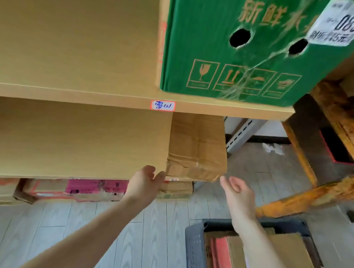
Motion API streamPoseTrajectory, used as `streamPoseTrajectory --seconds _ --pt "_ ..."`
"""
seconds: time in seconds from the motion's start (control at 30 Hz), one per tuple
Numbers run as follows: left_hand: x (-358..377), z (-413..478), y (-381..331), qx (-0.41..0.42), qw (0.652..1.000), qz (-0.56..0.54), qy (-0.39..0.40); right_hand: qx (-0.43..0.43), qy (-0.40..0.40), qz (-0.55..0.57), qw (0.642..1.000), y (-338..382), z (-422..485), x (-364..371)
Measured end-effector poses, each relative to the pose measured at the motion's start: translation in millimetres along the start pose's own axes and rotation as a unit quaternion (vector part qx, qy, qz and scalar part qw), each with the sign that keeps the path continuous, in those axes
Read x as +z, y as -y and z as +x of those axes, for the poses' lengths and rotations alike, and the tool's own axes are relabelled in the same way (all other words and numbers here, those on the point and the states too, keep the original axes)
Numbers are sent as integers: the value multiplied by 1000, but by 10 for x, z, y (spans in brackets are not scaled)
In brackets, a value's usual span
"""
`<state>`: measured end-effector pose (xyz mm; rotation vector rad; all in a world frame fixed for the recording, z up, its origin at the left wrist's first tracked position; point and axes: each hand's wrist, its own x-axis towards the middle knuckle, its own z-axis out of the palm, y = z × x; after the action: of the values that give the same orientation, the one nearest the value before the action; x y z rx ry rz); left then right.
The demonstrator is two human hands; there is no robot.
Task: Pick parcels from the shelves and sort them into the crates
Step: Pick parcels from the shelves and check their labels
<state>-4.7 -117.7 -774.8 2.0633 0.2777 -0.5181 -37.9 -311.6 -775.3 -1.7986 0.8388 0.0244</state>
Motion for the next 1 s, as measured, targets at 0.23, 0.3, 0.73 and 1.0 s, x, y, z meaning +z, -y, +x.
streamPoseTrajectory --seconds 0.23,0.3,0.73,1.0 --pt "470 728 204 16 997 -78 0 63 -15 7 998 -205 841 331" --pt "506 747 264 26 989 -142 -21 64 -1 22 998 -231 880 398" --pt "75 346 174 -9 933 -360 -19 80 91 149 981 -469 521 576" --pt "261 208 56 80 951 -289 -80 -11 191 153 969 12 352 679"
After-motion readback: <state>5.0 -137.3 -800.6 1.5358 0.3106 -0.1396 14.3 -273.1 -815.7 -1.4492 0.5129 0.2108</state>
